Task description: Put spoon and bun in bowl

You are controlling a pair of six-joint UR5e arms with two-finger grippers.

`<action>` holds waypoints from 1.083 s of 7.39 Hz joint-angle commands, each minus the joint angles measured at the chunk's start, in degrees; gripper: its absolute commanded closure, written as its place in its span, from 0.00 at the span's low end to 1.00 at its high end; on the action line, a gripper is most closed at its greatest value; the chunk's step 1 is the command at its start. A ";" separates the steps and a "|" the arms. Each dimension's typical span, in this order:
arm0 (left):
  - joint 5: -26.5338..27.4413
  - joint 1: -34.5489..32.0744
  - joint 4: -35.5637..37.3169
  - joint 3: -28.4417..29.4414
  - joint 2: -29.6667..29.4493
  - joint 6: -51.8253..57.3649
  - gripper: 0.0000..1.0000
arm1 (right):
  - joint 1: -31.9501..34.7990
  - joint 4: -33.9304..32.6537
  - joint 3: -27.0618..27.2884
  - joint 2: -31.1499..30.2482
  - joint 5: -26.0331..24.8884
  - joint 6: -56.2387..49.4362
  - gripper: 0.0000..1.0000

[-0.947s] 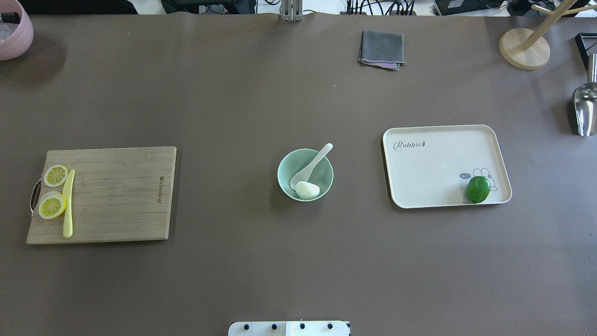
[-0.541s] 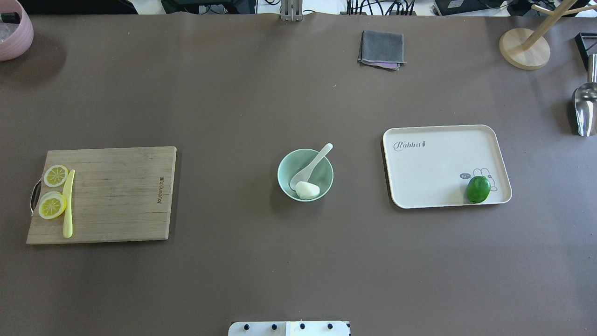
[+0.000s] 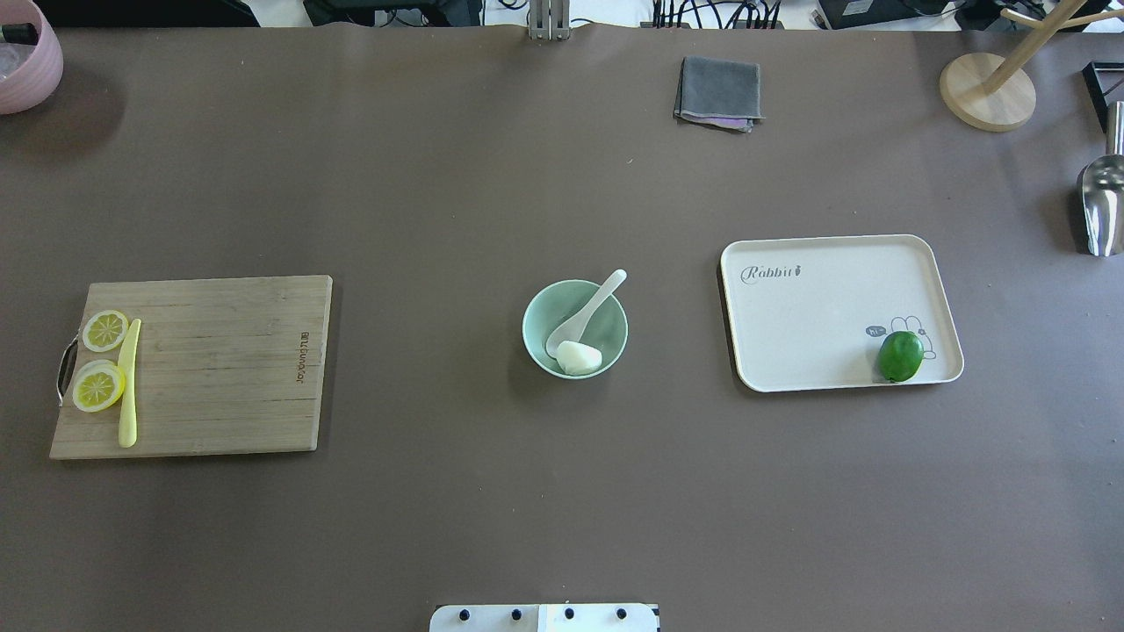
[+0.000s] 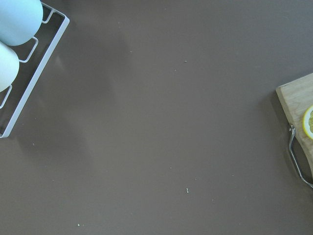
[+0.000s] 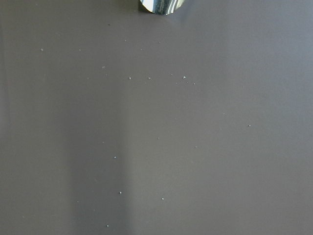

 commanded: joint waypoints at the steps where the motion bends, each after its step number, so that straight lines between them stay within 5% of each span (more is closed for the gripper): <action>1: 0.02 -0.03 0.00 -0.07 0.13 0.00 0.02 | 0.00 0.00 0.00 0.00 0.09 -0.03 0.00; 8: 0.02 -0.03 0.08 -0.33 0.92 0.00 0.02 | 0.00 0.09 0.17 -0.17 0.18 -0.21 0.00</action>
